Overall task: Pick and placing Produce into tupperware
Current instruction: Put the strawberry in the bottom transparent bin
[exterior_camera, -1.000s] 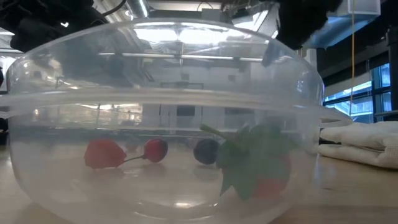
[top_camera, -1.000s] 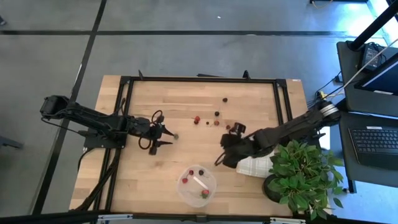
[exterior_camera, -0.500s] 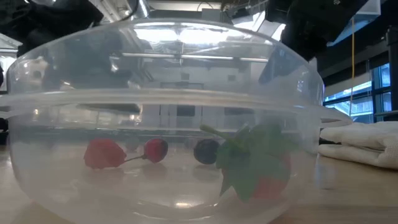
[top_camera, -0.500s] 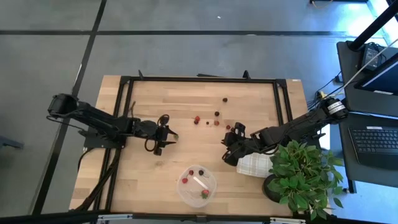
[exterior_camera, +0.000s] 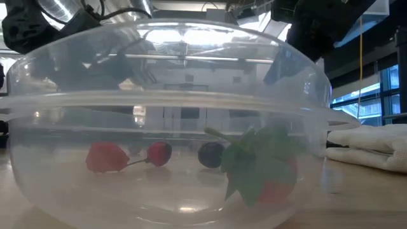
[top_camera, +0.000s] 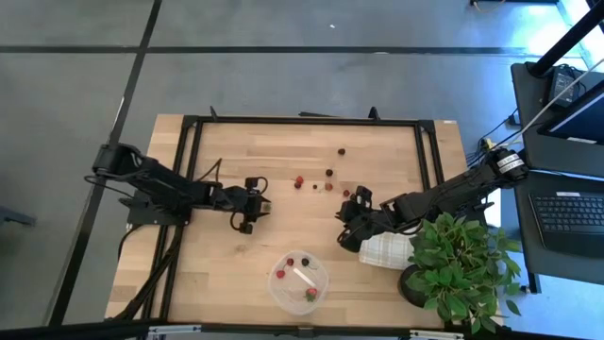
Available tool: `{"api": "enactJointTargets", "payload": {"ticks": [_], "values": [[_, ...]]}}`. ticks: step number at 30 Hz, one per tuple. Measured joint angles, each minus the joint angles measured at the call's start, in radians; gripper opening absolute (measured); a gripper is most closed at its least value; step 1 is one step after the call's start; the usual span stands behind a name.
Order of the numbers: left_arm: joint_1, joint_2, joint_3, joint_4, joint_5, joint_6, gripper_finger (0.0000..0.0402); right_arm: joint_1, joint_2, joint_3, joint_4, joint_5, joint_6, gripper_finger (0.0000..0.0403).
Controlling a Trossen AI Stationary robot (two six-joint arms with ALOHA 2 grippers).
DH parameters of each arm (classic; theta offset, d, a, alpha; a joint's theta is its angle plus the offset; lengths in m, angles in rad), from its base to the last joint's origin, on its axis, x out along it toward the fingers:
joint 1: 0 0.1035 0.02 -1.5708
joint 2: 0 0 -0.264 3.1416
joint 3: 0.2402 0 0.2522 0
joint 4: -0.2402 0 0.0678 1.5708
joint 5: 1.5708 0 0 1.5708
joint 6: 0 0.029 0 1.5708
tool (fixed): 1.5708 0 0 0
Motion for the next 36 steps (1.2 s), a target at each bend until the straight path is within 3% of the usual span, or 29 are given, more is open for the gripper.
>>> {"api": "enactJointTargets", "payload": {"ticks": [9, 25, 36], "values": [[0.003, 0.007, 0.0, 0.007, 0.001, 0.001, 0.0155, 0.0, 0.0, 0.0, -0.005, -0.001, 0.0, 0.0042], [0.003, 0.007, 0.0, 0.006, 0.015, 0.001, 0.0007, 0.0, 0.0, 0.0, -0.004, -0.001, 0.004, 0.0042], [0.003, 0.007, 0.0, 0.009, 0.037, -0.004, 0.0002, 0.0, 0.0, 0.001, -0.004, -0.001, 0.007, 0.0042]]}}
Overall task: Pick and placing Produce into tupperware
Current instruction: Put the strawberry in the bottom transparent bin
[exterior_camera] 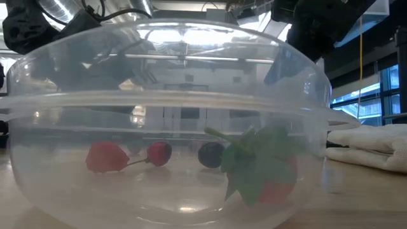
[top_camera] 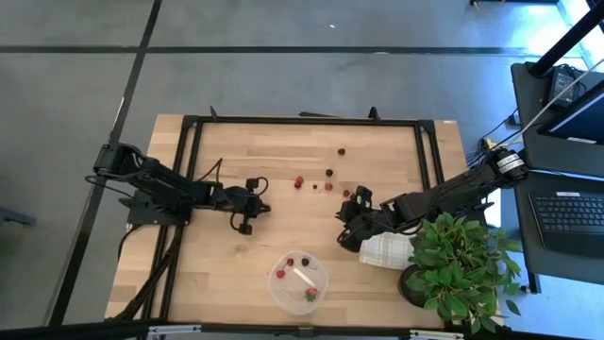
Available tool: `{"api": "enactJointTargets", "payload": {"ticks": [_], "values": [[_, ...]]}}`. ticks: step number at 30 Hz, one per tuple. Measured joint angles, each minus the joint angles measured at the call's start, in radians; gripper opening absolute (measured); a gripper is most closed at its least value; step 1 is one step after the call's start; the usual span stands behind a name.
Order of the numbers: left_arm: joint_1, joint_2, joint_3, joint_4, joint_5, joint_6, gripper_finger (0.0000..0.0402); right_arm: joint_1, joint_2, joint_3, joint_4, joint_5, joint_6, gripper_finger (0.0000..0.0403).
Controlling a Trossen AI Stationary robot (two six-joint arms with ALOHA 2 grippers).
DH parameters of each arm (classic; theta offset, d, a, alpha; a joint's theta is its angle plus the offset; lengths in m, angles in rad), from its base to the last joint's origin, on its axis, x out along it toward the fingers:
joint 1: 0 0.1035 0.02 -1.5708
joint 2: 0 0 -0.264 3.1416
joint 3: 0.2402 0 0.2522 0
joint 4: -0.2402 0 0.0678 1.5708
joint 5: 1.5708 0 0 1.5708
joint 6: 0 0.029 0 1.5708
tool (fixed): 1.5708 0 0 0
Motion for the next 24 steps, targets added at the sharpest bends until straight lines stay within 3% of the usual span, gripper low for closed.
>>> {"api": "enactJointTargets", "payload": {"ticks": [5, 9, 13, 18, 24], "values": [[0.0, -0.003, 0.016, 0.003, 0.01, -0.023, 0.0001, 0.0, 0.0, 0.0, 0.0, 0.0, 0.0, 0.0042], [0.0, -0.003, 0.079, -0.02, 0.115, -0.052, 0.0001, 0.0, 0.0, 0.0, 0.002, 0.0, 0.0, 0.0042], [-0.008, -0.003, 0.216, -0.177, 0.261, -0.076, 0.0001, 0.0, 0.0, 0.0, 0.005, 0.0, 0.0, 0.0042], [-0.085, 0.001, 0.418, -0.421, 0.307, -0.013, 0.0, 0.0, 0.0, 0.0, 0.005, 0.0, 0.001, 0.0042], [-0.19, 0.002, 0.532, -0.427, 0.405, 0.06, 0.0, 0.0, 0.0, 0.0, 0.005, 0.0, 0.001, 0.0042]]}}
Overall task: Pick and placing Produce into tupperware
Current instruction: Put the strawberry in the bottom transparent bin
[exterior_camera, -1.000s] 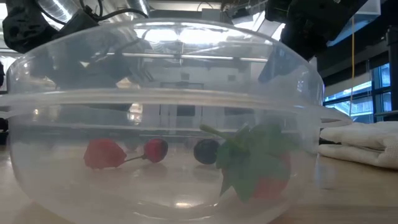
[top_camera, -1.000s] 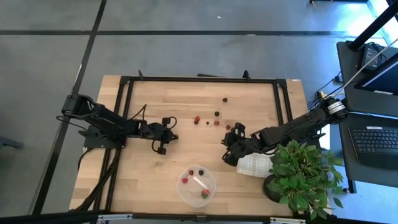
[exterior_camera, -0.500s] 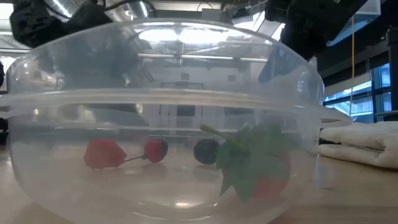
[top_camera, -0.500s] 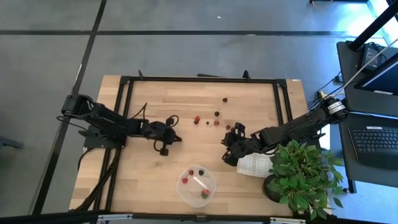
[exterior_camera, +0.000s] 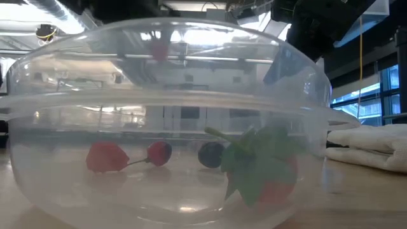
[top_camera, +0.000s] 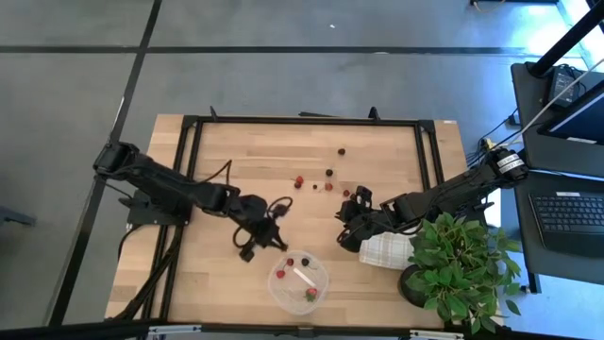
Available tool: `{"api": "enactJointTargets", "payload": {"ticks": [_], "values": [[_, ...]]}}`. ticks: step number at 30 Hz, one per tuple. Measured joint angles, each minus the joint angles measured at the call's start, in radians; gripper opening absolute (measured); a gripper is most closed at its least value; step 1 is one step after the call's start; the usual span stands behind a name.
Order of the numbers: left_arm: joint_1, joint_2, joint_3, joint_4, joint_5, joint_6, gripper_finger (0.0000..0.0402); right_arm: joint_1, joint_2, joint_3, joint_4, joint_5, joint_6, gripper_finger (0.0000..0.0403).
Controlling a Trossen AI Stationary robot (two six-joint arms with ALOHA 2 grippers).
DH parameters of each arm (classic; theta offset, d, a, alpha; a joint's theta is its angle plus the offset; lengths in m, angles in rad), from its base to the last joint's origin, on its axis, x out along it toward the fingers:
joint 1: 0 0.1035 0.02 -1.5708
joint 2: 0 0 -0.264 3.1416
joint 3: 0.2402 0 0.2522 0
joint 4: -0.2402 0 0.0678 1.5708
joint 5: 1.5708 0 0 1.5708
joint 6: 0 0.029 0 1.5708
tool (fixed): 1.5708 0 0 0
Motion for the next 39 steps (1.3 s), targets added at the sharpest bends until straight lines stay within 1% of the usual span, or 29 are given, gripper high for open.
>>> {"api": "enactJointTargets", "payload": {"ticks": [3, 6, 9, 11, 15, 21, 24, 29, 34, 39], "values": [[-0.045, 0.004, 0.005, 0.057, 0.005, 0.0, 0.0, 0.0, 0.0, 0.0, 0.0, 0.0, 0.0, 0.0042], [-0.091, 0.033, 0.005, 0.134, 0.006, -0.004, 0.0, 0.0, 0.0, 0.0, 0.0, 0.0, 0.0, 0.0042], [-0.134, 0.086, 0.006, 0.24, 0.008, -0.003, 0.0, 0.0, 0.0, 0.0, 0.0, 0.0, 0.0, 0.0042], [-0.154, 0.136, 0.006, 0.304, 0.027, -0.004, 0.0, 0.0, 0.0, 0.0, 0.004, 0.0, 0.0, 0.0042], [-0.168, 0.244, 0.005, 0.444, 0.084, -0.025, 0.0, 0.0, 0.0, 0.0, 0.031, 0.0, 0.0, 0.0042], [-0.168, 0.348, 0.005, 0.541, 0.075, -0.047, 0.0, 0.002, 0.0, 0.0, 0.06, -0.042, 0.003, 0.0042], [-0.165, 0.381, 0.005, 0.544, 0.046, -0.056, 0.0, 0.002, 0.0, 0.0, 0.06, -0.047, 0.023, 0.0042], [-0.149, 0.421, 0.005, 0.54, 0.045, -0.118, 0.0, 0.002, 0.0, 0.0, 0.059, -0.047, 0.022, 0.0042], [-0.133, 0.43, 0.005, 0.511, 0.047, -0.155, 0.0, 0.002, 0.0, 0.0, 0.059, -0.046, 0.022, 0.0042], [-0.128, 0.43, 0.005, 0.49, 0.046, -0.156, 0.0, 0.002, 0.0, 0.0, 0.059, -0.046, 0.021, 0.0042]]}}
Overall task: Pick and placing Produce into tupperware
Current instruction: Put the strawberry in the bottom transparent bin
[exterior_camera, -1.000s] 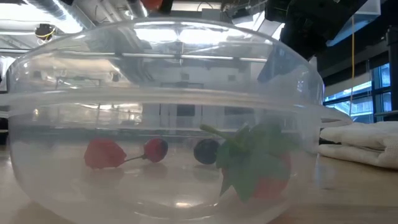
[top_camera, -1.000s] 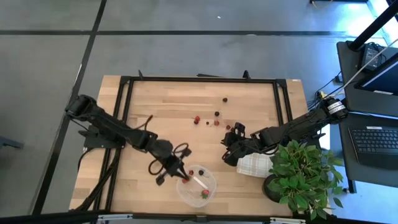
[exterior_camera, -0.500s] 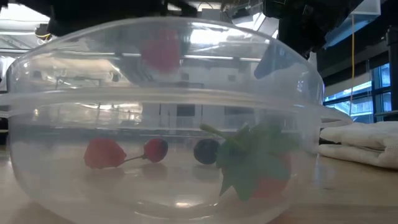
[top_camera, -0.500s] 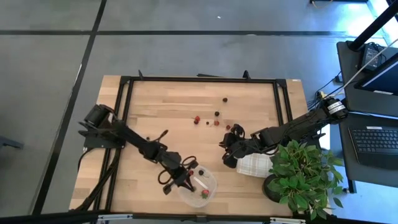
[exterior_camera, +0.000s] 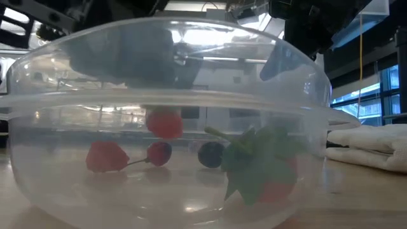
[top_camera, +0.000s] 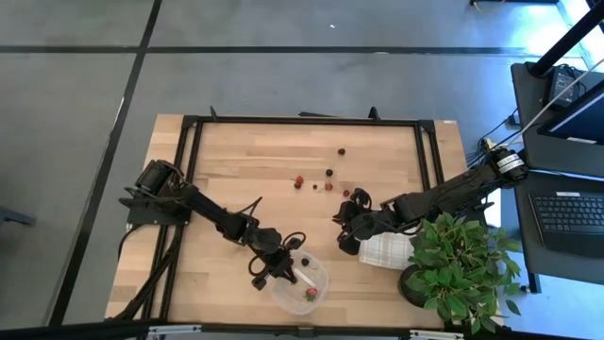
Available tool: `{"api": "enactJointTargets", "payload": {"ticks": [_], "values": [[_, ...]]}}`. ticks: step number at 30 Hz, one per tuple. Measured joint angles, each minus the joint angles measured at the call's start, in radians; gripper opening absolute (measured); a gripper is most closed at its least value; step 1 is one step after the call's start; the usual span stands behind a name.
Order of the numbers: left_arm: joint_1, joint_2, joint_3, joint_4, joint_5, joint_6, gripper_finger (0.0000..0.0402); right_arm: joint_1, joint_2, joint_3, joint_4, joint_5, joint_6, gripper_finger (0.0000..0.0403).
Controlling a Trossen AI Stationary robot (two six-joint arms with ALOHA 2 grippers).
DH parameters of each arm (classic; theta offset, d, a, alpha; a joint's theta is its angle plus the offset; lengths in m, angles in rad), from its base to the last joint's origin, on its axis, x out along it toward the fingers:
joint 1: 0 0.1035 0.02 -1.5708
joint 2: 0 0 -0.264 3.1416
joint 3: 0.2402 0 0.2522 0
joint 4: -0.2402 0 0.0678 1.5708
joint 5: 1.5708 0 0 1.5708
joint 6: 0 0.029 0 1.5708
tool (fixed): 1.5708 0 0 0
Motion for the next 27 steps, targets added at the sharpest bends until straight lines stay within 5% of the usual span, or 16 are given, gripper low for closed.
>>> {"api": "enactJointTargets", "payload": {"ticks": [27], "values": [[0.007, 0.045, 0.0, 0.018, 0.005, -0.007, 0.0, 0.0, 0.0, 0.0, -0.003, 0.001, -0.002, 0.0042]]}}
